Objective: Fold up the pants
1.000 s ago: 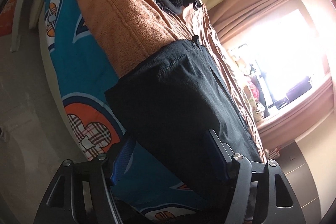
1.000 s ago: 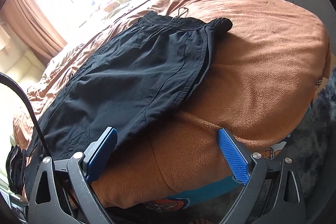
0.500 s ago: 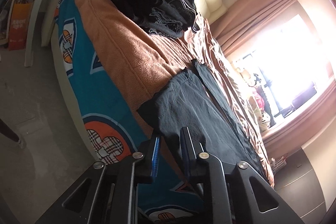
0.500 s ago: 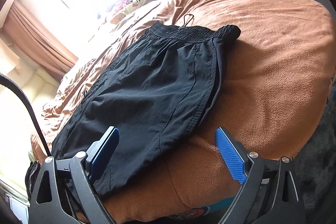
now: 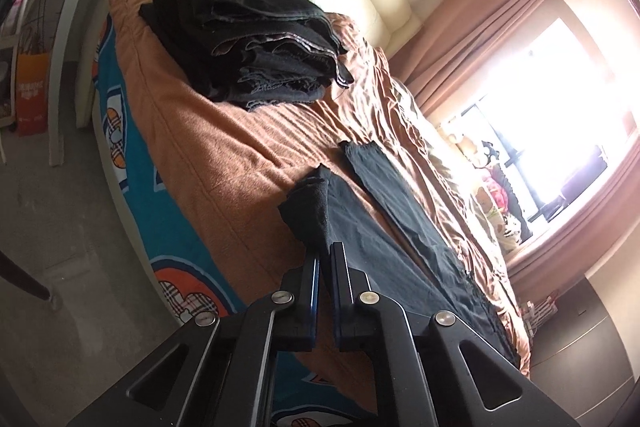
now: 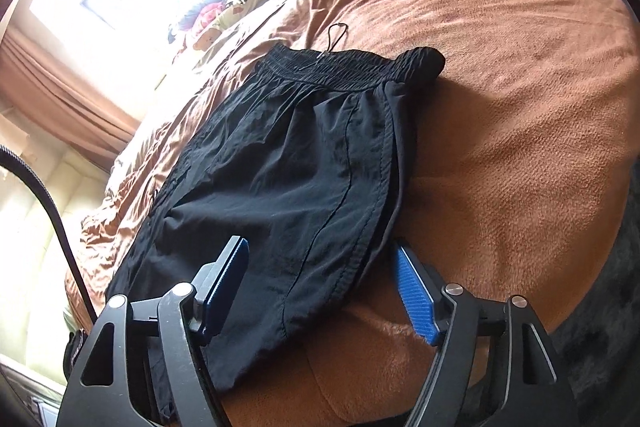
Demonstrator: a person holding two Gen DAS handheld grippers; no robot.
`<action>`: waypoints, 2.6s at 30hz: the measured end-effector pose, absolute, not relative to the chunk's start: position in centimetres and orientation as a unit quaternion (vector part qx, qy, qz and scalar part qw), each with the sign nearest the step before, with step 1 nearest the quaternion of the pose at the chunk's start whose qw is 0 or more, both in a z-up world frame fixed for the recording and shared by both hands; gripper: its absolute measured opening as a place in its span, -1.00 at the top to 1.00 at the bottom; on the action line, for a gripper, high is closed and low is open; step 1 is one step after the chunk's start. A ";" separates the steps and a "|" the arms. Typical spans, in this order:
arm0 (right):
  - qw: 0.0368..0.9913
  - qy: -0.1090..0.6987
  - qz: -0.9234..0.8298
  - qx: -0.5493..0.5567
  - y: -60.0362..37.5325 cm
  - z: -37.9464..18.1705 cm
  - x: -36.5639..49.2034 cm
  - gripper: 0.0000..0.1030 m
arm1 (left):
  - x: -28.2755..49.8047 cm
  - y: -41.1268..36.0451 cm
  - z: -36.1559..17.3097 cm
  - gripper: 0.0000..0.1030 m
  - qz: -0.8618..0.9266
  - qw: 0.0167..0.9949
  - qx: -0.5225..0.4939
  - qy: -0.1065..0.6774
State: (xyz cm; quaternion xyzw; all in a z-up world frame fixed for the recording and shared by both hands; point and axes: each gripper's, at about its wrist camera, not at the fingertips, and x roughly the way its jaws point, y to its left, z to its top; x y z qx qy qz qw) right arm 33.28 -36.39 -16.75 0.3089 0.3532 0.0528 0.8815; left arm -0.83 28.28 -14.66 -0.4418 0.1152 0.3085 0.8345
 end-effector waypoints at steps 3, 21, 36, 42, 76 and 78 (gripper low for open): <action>0.880 0.358 0.034 0.310 -37.1 -16.6 34.7 -0.20 | 0.0 28.6 -13.4 0.90 0.309 0.838 -0.436 0.110; 0.895 0.285 0.060 0.337 -38.1 -8.6 37.4 0.99 | 6.6 31.6 -5.0 0.91 0.310 0.861 -0.395 0.079; 0.897 0.246 0.071 0.361 -37.0 -4.1 41.8 0.99 | 16.2 35.9 0.5 0.91 0.322 0.880 -0.338 0.089; 0.902 0.251 0.056 0.348 -34.8 -3.0 47.0 0.99 | 22.2 38.4 0.3 0.90 0.339 0.877 -0.320 0.116; 0.915 0.361 -0.056 0.174 -18.6 -5.8 76.7 1.00 | 50.2 49.2 -15.2 0.90 0.410 0.814 -0.209 0.356; 0.919 0.350 -0.055 0.172 -18.1 -5.8 77.1 1.00 | 50.3 49.5 -15.3 0.90 0.413 0.814 -0.210 0.351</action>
